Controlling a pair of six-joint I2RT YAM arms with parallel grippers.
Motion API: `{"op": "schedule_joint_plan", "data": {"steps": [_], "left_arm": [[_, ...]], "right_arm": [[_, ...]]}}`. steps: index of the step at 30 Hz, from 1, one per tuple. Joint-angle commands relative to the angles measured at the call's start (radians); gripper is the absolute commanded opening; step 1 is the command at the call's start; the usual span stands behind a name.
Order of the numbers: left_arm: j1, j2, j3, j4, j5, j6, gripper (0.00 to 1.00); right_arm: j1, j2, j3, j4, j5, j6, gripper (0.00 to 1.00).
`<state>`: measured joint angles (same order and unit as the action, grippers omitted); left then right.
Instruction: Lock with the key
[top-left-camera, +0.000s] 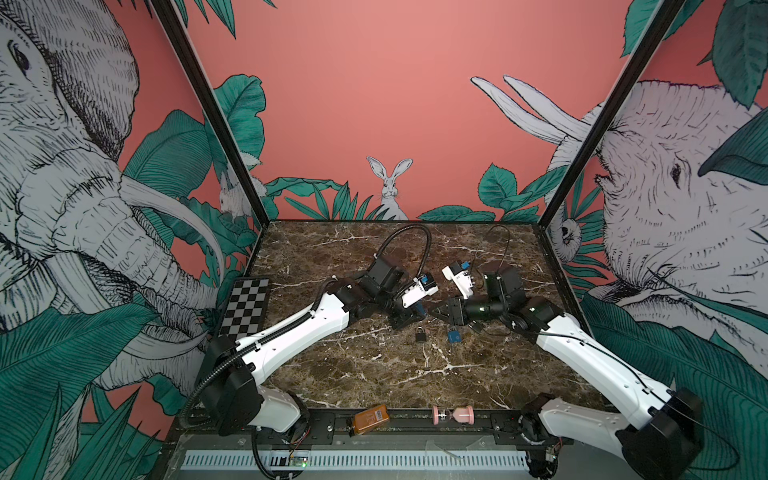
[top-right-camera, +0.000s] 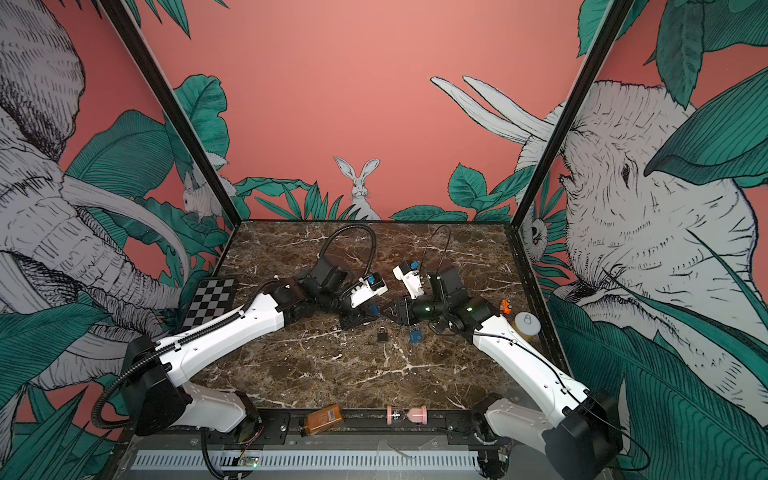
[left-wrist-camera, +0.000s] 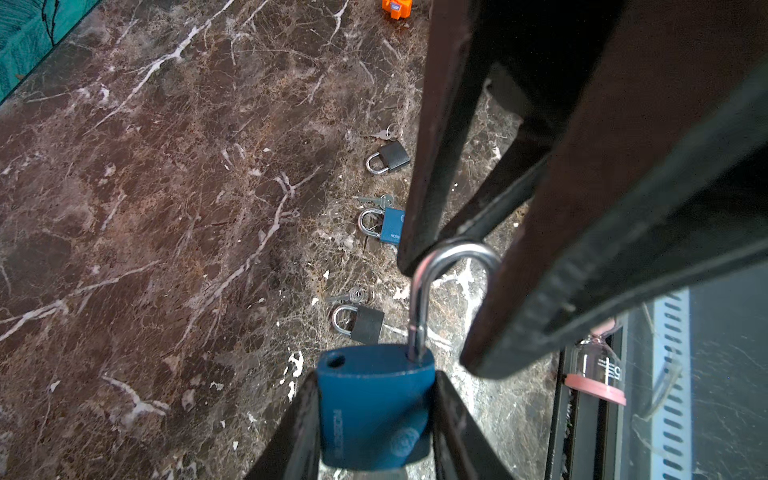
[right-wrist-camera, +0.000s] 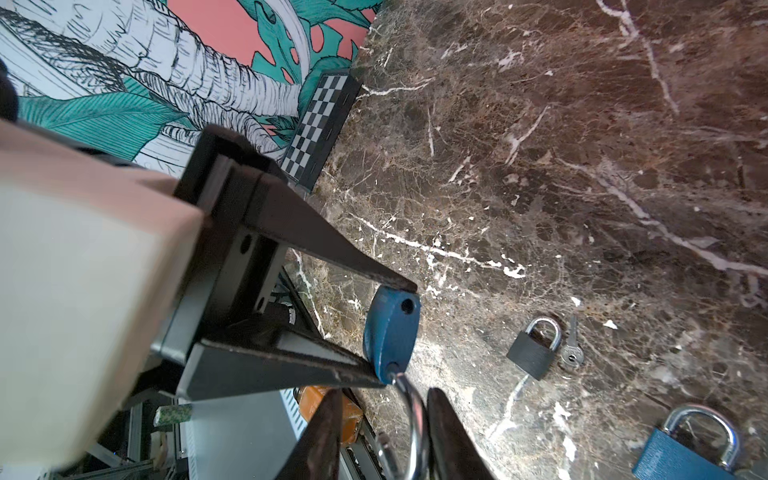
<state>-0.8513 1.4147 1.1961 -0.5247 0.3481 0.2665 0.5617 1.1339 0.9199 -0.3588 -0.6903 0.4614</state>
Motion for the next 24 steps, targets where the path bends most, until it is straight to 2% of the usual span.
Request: {"op": "schedule_joint_plan", "data": {"steps": [1,10,14,16,20,21,22,23,24], "left_arm": [[-0.005,-0.023,0.014,0.033,0.020,0.007,0.00],[-0.005,-0.019,0.016,0.030,0.032,0.011,0.00],[-0.005,-0.012,0.016,0.024,0.032,0.013,0.00],[-0.005,-0.011,0.016,0.023,0.039,0.013,0.00],[-0.005,-0.001,0.013,0.037,0.056,0.002,0.00],[-0.005,0.005,0.014,0.046,0.059,-0.008,0.21],[-0.005,0.005,0.008,0.065,0.057,-0.018,0.49],[-0.006,0.000,-0.007,0.095,0.054,-0.036,0.64],[-0.005,-0.013,-0.034,0.153,0.049,-0.059,0.73]], "right_arm": [[-0.006,-0.005,-0.013,0.037,-0.048,0.024,0.32],[-0.027,-0.025,-0.026,0.007,-0.015,0.021,0.26],[-0.042,-0.026,-0.034,0.026,-0.020,0.030,0.12],[-0.051,-0.032,-0.047,0.056,-0.035,0.044,0.02],[-0.069,-0.048,-0.079,0.126,-0.079,0.096,0.00],[-0.075,-0.057,-0.086,0.141,-0.083,0.110,0.00],[-0.082,-0.070,-0.094,0.161,-0.088,0.132,0.00],[-0.089,-0.080,-0.100,0.170,-0.089,0.152,0.00],[-0.102,-0.092,-0.104,0.175,-0.087,0.171,0.00]]}}
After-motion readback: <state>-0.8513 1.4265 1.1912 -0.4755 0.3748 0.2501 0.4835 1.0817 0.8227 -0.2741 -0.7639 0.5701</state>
